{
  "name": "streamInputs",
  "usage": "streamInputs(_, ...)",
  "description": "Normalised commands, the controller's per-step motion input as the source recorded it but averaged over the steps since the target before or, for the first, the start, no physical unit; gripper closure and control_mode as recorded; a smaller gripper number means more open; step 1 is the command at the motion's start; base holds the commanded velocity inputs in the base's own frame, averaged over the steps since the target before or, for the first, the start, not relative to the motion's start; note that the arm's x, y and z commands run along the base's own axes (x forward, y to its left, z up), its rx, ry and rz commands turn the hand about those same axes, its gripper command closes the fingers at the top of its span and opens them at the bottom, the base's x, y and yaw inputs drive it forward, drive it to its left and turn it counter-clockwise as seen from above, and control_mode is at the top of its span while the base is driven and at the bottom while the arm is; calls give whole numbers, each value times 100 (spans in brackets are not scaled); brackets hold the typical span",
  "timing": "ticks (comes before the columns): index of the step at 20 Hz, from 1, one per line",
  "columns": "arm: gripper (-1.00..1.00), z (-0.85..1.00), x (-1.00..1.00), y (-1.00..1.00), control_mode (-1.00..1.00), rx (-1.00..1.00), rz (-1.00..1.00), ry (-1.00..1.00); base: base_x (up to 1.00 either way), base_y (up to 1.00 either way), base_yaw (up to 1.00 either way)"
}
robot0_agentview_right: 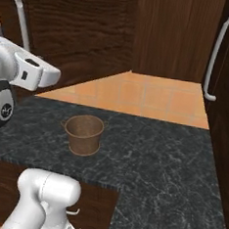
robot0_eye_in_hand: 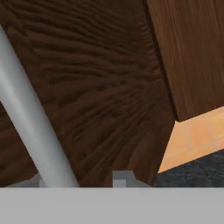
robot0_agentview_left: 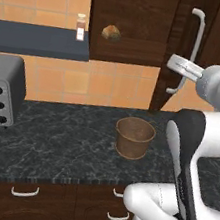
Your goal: Open the cabinet, pick up the bread from the cabinet and place it in the basket. Then move the basket to the dining counter.
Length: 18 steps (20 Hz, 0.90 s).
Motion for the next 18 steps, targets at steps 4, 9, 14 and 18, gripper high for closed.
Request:
streamInputs(4,100,-3,-26,-100,-100,0,0,-12,0,0,0)
streamInputs(9,100,0,-13,-100,-100,0,0,0,0,0,0)
streamInputs(14,100,0,-15,-100,-100,0,0,0,0,0,0)
streamInputs(18,100,-4,-29,-100,-100,0,-9,0,0,0,0)
